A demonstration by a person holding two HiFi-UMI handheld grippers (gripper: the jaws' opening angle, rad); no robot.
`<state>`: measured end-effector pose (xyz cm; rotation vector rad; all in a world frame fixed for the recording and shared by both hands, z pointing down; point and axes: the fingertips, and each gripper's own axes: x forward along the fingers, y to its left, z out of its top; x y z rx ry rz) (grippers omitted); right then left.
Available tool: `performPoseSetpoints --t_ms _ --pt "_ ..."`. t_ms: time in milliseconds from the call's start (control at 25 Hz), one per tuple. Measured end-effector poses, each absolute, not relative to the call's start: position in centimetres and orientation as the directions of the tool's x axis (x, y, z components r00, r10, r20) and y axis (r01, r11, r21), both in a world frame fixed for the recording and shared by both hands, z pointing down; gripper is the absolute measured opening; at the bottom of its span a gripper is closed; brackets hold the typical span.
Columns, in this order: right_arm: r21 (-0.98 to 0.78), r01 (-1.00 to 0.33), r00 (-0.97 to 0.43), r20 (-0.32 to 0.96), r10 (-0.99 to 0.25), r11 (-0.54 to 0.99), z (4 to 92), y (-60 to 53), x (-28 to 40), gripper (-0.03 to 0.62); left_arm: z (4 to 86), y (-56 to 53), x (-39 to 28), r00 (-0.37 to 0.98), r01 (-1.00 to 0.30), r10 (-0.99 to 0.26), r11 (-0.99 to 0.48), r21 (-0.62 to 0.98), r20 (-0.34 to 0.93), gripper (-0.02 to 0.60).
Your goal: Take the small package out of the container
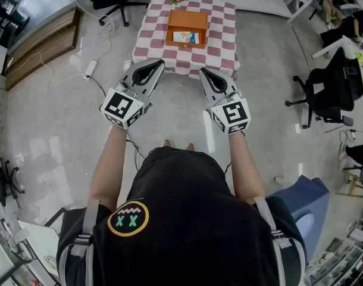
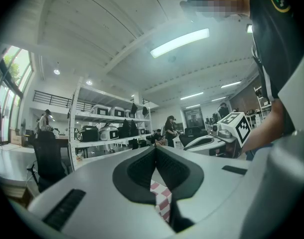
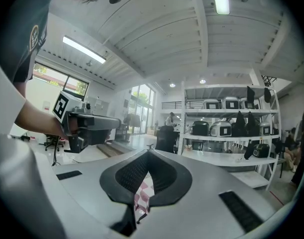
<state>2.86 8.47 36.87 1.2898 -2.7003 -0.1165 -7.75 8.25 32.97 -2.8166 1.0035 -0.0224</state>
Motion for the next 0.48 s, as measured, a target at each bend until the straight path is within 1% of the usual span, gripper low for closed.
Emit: performPoseSetpoints --t_ms 240,480 --pt "0.129 -0.764 -0.623 0.102 -0.775 0.632 37.09 8.38 2.87 0.02 33.03 8.09 -7.68 0.776 -0.628 -0.63 -0.764 -0.148 -0.035 0.017" --pt "0.125 -0.763 -0.625 0.104 -0.773 0.634 37.25 8.34 2.84 0.043 33.18 8.03 -7.63 0.776 -0.627 -0.63 -0.765 -0.147 -0.032 0.017"
